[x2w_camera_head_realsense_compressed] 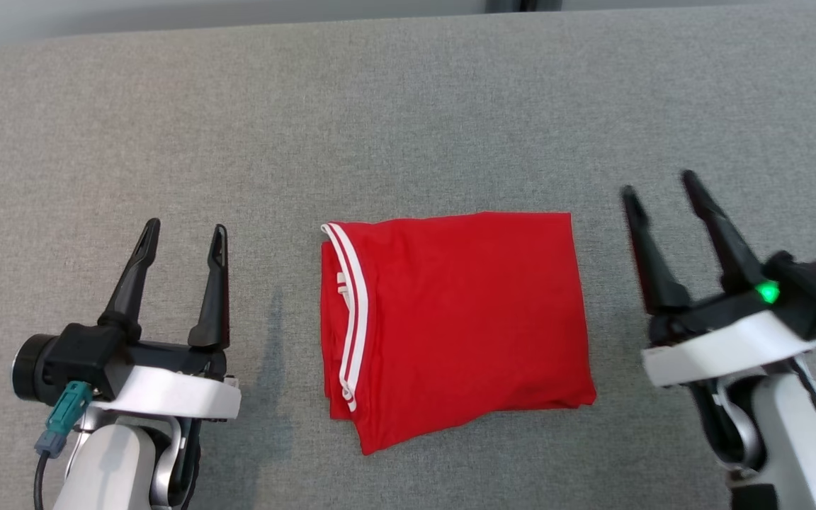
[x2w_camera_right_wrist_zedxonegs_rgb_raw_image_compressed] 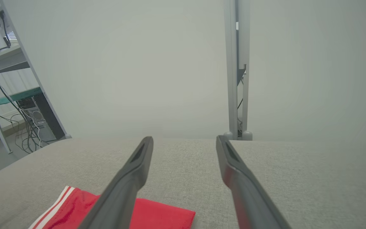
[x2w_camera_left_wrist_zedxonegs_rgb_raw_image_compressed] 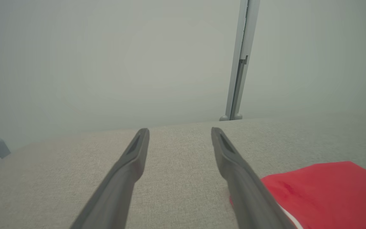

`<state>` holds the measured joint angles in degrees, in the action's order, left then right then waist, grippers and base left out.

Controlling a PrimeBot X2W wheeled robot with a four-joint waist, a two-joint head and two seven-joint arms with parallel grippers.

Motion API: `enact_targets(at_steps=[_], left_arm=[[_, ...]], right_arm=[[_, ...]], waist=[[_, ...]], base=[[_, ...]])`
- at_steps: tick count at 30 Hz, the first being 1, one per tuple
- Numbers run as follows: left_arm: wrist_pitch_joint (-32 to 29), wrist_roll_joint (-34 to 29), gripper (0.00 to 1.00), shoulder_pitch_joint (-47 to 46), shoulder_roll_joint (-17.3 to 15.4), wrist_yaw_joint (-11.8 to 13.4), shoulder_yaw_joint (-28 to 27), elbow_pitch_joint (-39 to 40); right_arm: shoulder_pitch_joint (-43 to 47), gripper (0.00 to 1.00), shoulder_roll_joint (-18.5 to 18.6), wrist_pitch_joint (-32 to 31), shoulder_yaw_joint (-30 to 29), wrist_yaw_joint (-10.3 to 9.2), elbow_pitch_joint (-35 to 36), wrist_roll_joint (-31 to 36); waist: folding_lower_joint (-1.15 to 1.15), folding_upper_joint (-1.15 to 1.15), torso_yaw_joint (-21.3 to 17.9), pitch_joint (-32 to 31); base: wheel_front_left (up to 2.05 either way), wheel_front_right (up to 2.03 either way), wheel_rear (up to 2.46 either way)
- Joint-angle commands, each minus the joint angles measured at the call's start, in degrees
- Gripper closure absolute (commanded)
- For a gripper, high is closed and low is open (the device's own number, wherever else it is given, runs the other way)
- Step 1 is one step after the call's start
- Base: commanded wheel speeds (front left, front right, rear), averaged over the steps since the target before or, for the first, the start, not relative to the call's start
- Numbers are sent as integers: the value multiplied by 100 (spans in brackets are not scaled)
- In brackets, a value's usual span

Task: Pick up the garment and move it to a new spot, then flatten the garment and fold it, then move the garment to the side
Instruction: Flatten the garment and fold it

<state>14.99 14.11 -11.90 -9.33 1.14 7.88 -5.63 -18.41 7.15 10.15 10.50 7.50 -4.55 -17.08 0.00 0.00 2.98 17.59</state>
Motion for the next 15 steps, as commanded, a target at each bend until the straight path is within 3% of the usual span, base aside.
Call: enact_targets(at_steps=[1,5,15], left_arm=[[26,-22,0,61,-39,42,-46,-2],[26,21,0,178,-59,94,-95,-25],[-79,105,0,590,-125,218,-142,-11]], right_arm=[[127,0,55,-23,-120,-2,32,50],[521,0,148,-122,-556,-2,72,178],[1026,0,135,-263,-657,-2,30,184]], waist=[[0,0,-22,-60],[0,0,-78,-223],[0,0,-132,-741]], base=[[0,0,0],[0,0,0],[0,0,0]])
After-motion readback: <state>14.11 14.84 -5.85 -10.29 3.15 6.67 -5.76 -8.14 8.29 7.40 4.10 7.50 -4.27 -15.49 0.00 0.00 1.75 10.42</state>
